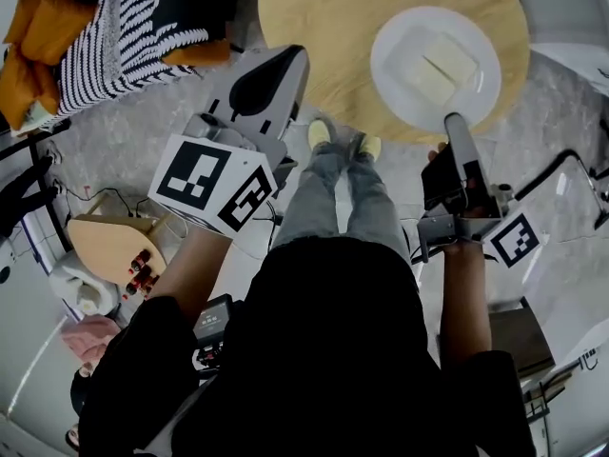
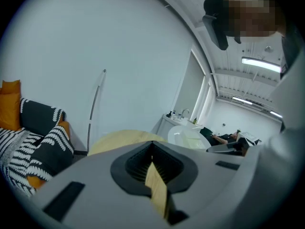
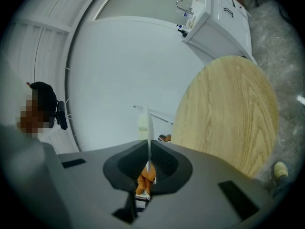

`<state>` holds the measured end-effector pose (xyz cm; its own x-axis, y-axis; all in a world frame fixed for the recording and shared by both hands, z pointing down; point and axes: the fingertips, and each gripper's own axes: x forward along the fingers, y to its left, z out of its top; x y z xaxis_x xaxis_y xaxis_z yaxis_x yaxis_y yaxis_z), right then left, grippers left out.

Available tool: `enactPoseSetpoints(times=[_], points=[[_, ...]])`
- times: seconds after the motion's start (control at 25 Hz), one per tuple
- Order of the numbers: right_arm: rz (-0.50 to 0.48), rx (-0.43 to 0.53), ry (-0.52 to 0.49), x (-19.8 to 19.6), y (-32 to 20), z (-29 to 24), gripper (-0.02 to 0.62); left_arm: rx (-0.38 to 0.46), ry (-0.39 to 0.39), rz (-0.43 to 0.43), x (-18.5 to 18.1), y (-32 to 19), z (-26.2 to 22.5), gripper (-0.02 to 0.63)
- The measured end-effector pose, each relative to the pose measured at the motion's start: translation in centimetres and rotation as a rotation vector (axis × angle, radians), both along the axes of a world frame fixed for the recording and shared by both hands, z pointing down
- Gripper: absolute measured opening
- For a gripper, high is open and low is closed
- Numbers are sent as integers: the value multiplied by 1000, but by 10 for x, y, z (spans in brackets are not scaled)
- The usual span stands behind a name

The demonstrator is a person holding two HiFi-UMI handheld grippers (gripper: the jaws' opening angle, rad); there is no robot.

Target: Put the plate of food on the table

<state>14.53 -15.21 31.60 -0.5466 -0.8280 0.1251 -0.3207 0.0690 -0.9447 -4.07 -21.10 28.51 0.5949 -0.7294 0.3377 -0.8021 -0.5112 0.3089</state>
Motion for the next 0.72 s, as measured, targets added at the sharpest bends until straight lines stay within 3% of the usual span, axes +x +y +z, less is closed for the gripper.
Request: enactPoseSetpoints(times=[0.44, 0.72], points=[[11, -70, -6, 13, 10, 30, 21, -71, -12, 11, 14, 18, 25, 5], [16, -128, -21, 14, 15, 86, 21, -129, -33, 27, 20, 30, 84, 5]])
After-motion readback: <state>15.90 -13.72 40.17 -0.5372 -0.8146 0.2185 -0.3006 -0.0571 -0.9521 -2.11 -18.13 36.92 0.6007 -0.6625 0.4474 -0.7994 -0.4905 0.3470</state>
